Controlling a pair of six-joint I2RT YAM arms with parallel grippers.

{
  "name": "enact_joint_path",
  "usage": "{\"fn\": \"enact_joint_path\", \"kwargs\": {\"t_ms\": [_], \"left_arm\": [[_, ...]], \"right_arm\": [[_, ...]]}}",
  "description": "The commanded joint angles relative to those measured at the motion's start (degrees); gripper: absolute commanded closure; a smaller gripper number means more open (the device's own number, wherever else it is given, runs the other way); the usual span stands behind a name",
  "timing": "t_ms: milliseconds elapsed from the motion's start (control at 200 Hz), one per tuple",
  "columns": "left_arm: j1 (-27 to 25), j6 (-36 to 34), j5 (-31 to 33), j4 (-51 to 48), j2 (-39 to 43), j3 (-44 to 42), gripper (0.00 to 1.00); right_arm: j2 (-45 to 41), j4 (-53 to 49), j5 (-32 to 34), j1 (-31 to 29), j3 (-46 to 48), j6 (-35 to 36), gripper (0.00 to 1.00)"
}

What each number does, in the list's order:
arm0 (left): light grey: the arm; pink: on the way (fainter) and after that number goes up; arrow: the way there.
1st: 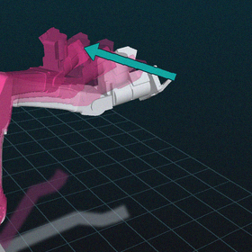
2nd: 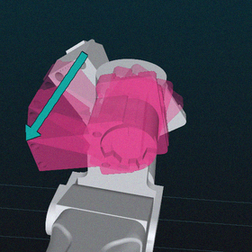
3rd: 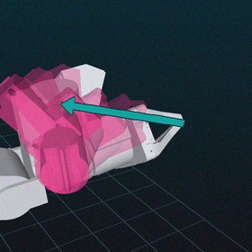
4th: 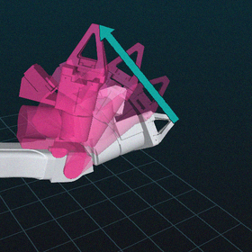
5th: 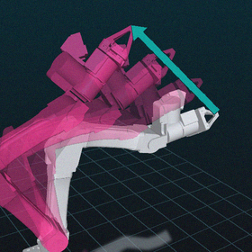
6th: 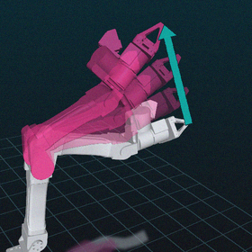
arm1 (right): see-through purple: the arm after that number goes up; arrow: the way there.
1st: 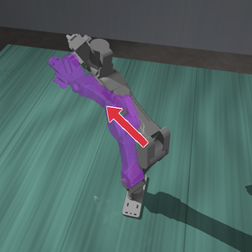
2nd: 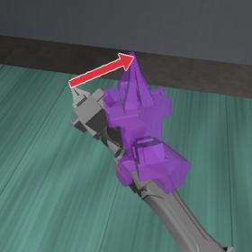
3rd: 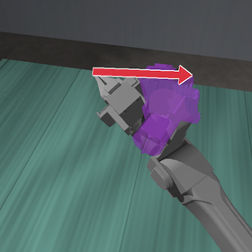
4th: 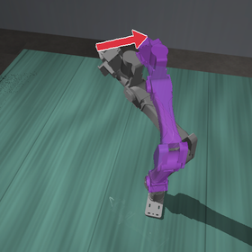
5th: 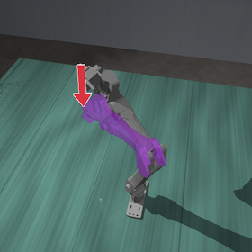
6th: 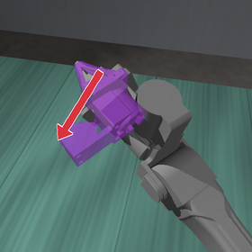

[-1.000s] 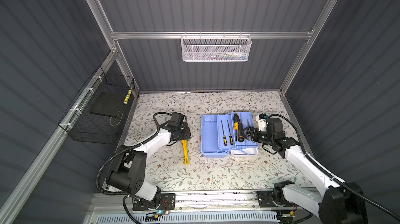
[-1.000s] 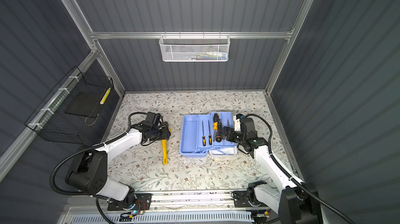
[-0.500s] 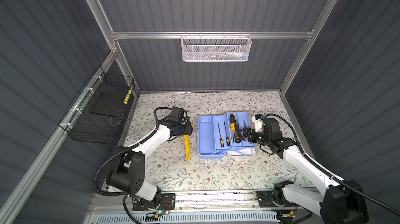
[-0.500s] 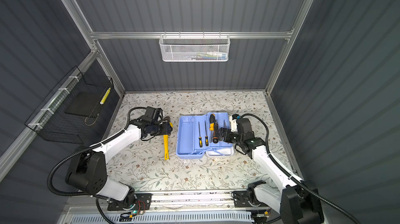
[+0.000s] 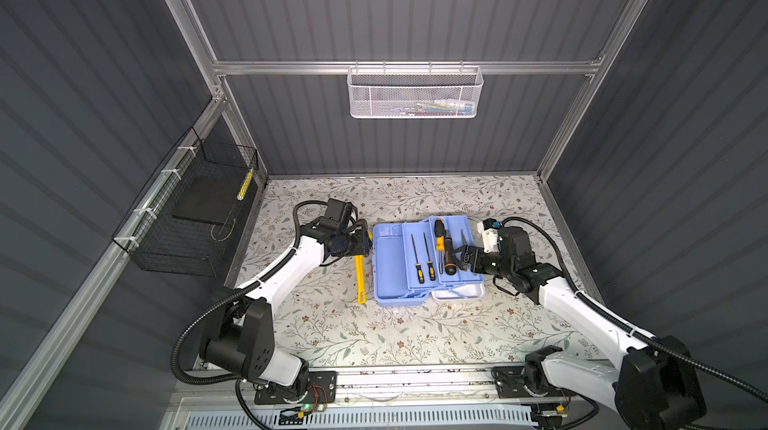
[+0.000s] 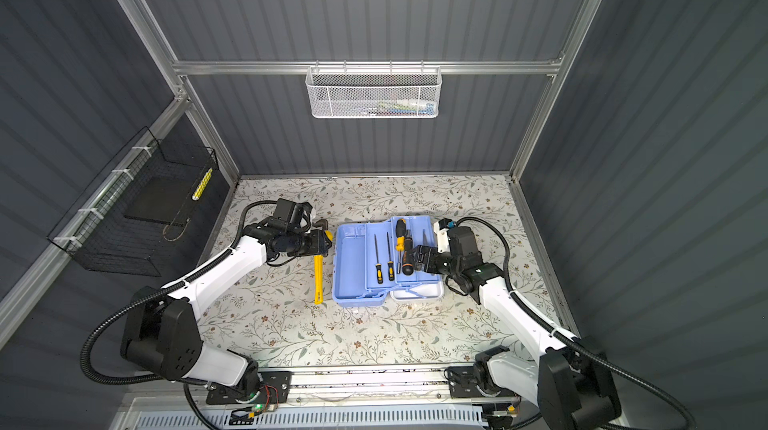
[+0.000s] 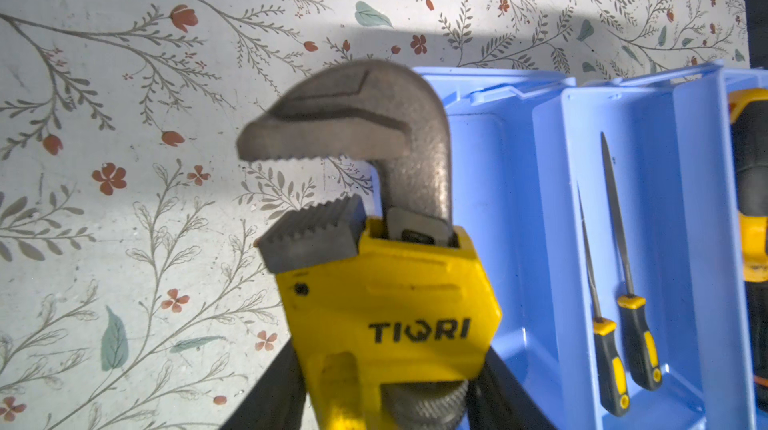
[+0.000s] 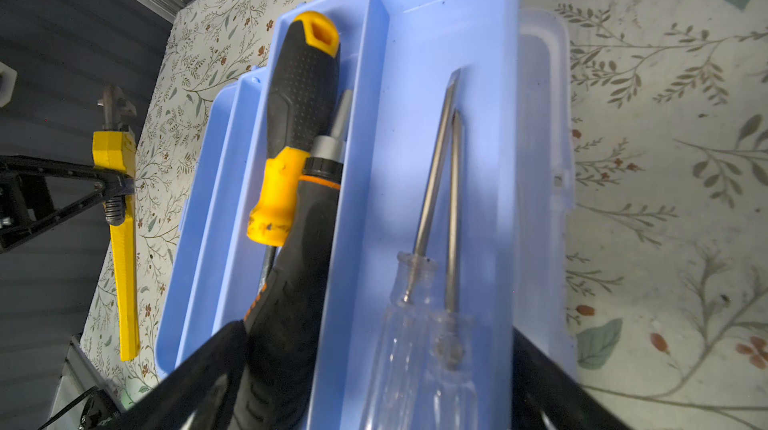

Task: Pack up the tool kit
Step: 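Lift the pipe wrench with the left gripper and carry it toward the box, then lower the pipe wrench into the box compartment nearest the left gripper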

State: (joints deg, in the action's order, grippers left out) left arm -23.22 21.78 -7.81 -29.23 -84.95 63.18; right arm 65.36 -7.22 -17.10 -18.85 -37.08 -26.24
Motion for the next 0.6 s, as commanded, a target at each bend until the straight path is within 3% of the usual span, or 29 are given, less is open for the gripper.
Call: {"fn": "enact_joint_path", "kwargs": {"t_ms": [0,595], "left_arm": [[-0.2,-0.1,-3.4,3.4,3.9,4.7,0.79],[-3.4,3.0,-4.7,5.1,-0.7,9.6,0.81]], "right_arm": [[0.8,-0.1,-0.3,-0.7,-0.1,-0.3,0.08],[-0.7,0.2,-0.5,-2.8,-0.1,-1.0,0.08]]}}
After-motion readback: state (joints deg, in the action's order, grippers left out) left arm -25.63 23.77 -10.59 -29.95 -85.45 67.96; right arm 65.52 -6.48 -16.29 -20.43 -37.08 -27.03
